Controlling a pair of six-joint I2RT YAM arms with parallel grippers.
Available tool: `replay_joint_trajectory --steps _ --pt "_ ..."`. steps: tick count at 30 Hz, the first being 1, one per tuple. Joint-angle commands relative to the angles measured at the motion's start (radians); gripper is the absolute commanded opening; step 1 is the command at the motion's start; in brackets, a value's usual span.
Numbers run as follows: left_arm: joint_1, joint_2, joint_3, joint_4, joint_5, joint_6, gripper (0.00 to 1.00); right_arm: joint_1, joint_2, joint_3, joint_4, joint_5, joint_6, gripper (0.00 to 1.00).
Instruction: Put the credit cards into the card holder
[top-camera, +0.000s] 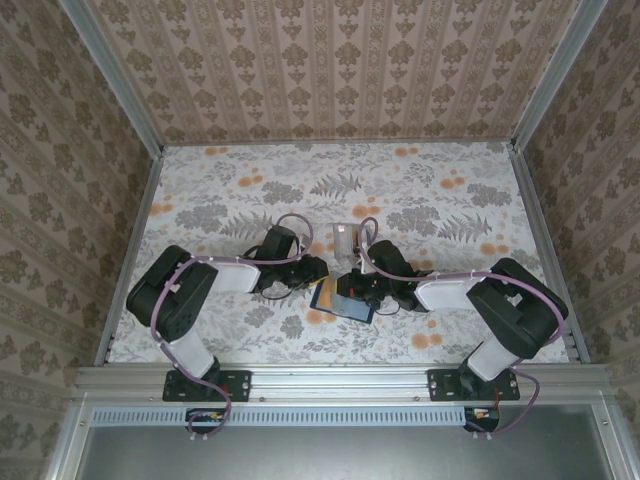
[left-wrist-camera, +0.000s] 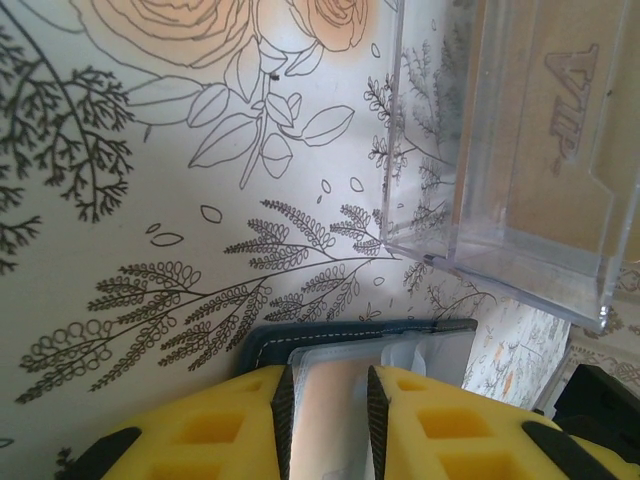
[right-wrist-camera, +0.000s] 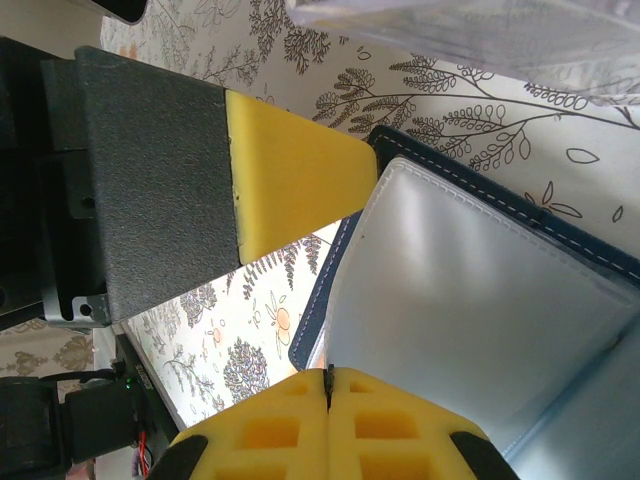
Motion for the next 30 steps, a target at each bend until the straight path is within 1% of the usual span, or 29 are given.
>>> replay_joint_trajectory --steps 1,19,25,30 --pt "0.006 -0.028 0.011 0.004 -0.007 -0.010 0.28 -0.005 0.011 -0.011 0.033 -0.019 0.002 0.00" --pt "0.001 0.003 0.016 0.048 0.018 -0.032 0.28 -0.006 0.013 -0.010 0.032 -0.021 0.003 0.00" --pt "-0.006 0.022 0.013 0.072 0.026 -0.043 0.20 -0.006 0.016 -0.010 0.032 -0.021 0.003 0.00" --pt "-0.009 0.032 0.010 0.084 0.031 -0.048 0.16 -0.006 0.014 -0.009 0.033 -0.020 0.003 0.00"
